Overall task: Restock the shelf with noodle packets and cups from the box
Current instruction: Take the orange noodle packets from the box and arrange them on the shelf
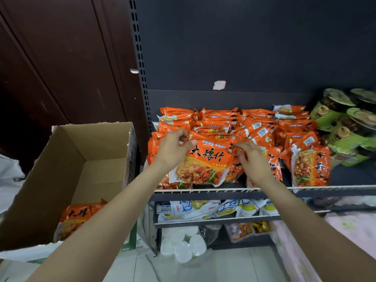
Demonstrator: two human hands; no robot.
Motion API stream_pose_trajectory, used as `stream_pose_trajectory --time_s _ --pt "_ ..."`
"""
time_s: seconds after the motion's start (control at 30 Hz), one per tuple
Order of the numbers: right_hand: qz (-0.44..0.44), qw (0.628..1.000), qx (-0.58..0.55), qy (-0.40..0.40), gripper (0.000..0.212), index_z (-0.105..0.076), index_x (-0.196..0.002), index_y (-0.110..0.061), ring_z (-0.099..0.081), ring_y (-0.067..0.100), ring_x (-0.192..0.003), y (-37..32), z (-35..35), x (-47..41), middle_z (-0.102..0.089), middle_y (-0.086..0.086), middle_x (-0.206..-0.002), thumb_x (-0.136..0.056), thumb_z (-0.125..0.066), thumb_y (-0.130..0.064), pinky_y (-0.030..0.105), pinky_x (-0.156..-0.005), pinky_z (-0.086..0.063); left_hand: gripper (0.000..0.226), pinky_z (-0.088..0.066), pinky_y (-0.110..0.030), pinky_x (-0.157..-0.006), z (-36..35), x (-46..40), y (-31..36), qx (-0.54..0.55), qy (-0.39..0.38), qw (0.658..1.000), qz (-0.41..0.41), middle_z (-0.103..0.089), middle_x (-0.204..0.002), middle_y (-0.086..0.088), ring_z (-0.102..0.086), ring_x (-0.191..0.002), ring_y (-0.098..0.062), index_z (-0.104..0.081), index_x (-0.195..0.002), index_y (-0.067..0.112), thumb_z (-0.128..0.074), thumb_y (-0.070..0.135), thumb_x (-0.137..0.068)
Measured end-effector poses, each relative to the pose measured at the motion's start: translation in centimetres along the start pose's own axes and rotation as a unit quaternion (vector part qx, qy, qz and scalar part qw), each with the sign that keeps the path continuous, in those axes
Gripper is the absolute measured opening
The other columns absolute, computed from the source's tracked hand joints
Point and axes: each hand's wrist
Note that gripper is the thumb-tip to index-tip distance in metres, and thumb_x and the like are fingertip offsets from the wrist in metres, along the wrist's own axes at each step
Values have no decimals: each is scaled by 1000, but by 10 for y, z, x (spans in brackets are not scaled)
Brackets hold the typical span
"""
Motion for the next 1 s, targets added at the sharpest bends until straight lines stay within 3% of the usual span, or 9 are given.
stream_pose_trajectory --time_s 0.07,0.17,0.27,0.47,0.53,0.63,0.73,0.9,1.0 --pt "-37 995 -91 11 35 -54 -131 -15 -46 16 -120 -11 12 13 -53 5 -132 -98 -46 -11 23 -99 -32 37 -29 -14 -52 -5 -2 4 12 -14 1000 -3 -34 -63 10 -32 -58 -4 -37 -64 24 -64 20 -89" --pt "-89 971 -217 -52 42 -42 -140 -29 -38 2 -118 -26 28 36 -42 -12 -133 -98 -45 -34 19 -95 -30 36 -26 -20 -54 -20 -5 9 26 -57 998 -11 -32 -64 7 -31 -59 -8 -37 -66 24 -63 20 -90" --pt "-124 954 -264 -63 53 -37 -141 -30 -38 -2 -117 -24 32 50 -37 -20 -131 -92 -57 -30 6 -89 -33 28 -28 -18 -55 -41 -5 16 40 -78 996 -18 -33 -66 9 -33 -62 -6 -39 -74 15 -62 20 -90" --pt "-170 969 -181 2 49 -52 -128 -18 -44 22 -129 11 38 58 -52 2 -137 -83 -71 -18 32 -102 -37 16 -35 -24 -77 -79 -4 15 69 -129 989 2 -50 -88 -2 -46 -88 -16 -52 -93 9 -63 19 -89" --pt "-171 968 -182 10 47 -52 -127 -18 -45 22 -128 14 37 56 -53 2 -135 -84 -70 -18 33 -101 -37 26 -36 -23 -80 -81 -5 17 77 -119 990 16 -51 -97 -2 -48 -95 -15 -56 -107 6 -63 23 -89" --pt "-156 966 -199 45 41 -52 -123 -18 -52 18 -112 10 35 47 -57 -3 -120 -86 -68 -17 25 -91 -39 62 -42 -30 -94 -74 -6 16 82 -159 982 57 -53 -120 -1 -50 -111 -17 -46 -131 10 -72 32 -80" --pt "-142 967 -196 75 35 -50 -119 -13 -52 15 -89 7 36 37 -54 -7 -106 -88 -65 -12 7 -66 -39 91 -34 -34 -106 -67 -5 4 -75 -253 963 54 -37 -148 -8 -39 -133 -27 -26 -145 5 -77 31 -74" --pt "-132 965 -221 58 26 -50 -111 -11 -51 13 -79 13 37 30 -55 -13 -94 -89 -62 -6 2 -61 -40 50 -39 -32 -95 -73 -15 -13 -244 -207 946 -42 -50 -131 -14 -46 -121 -27 -48 -127 2 -70 15 -83" --pt "-129 966 -222 39 24 -52 -109 -12 -54 17 -93 25 42 32 -57 -6 -108 -88 -62 -6 15 -79 -43 33 -44 -36 -95 -76 -19 -19 -290 -183 934 -104 -56 -125 -10 -51 -115 -27 -58 -122 7 -59 14 -91"
Point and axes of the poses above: each hand's wrist, its own x-axis away from the middle knuckle, its own z-axis out of the back of the hand, y = z × x
